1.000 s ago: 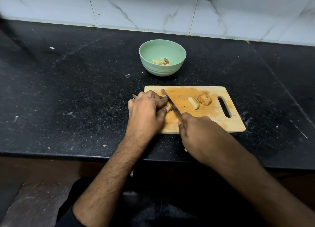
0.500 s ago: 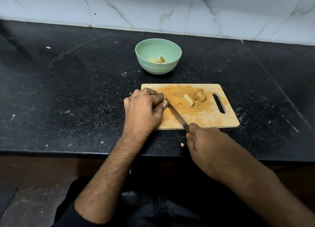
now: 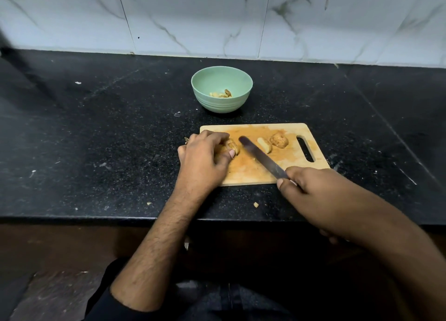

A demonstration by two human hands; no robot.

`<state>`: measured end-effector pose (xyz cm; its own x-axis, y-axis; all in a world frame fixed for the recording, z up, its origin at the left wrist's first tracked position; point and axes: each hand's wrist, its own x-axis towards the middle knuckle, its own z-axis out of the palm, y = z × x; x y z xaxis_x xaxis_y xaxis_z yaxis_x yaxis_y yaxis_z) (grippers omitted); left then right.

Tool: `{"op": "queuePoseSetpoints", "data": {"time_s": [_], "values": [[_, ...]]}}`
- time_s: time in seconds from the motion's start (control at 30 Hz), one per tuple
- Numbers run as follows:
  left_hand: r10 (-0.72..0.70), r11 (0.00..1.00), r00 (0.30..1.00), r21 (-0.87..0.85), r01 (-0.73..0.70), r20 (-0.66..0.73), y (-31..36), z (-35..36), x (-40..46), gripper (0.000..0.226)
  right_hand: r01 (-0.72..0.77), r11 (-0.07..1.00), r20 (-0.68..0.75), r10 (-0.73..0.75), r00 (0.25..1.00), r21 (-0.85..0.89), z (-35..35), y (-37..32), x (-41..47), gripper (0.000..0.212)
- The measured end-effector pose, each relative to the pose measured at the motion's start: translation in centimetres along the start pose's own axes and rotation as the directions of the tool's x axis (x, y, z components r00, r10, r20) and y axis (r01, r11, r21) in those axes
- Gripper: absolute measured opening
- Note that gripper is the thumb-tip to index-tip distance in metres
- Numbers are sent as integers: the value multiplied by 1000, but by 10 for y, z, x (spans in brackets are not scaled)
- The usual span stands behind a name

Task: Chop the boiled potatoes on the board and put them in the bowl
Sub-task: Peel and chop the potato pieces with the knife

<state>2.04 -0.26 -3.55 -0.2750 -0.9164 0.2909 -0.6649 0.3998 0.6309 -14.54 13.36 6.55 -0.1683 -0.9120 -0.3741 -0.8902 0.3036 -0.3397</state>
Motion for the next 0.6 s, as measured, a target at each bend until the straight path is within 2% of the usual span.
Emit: {"op": "queuePoseSetpoints", "data": {"time_s": [0.07,0.13,0.27,0.43,0.6], "values": [[-12,990,1000,-140,14,14,-4,-2,1,38,-4,999,-45,5,999,40,5,-3,4,26],[-5,980,999,-198,13,41,-5,-4,2,43,-6,998,-55,9,998,56,12,-6,8,28],[54,998,993,-50,-49,105,2,-5,6,40,-14,995,-44,19,999,103,22,-8,12,29],[13,998,1000,57,-13,-9,3,-2,7,18,-23,994,-51,29,998,104,26,-10,16,28],[25,967,993,255,5,-111,9,2,-1,21,-4,996,-74,11,997,92,26,-12,19,29]]}}
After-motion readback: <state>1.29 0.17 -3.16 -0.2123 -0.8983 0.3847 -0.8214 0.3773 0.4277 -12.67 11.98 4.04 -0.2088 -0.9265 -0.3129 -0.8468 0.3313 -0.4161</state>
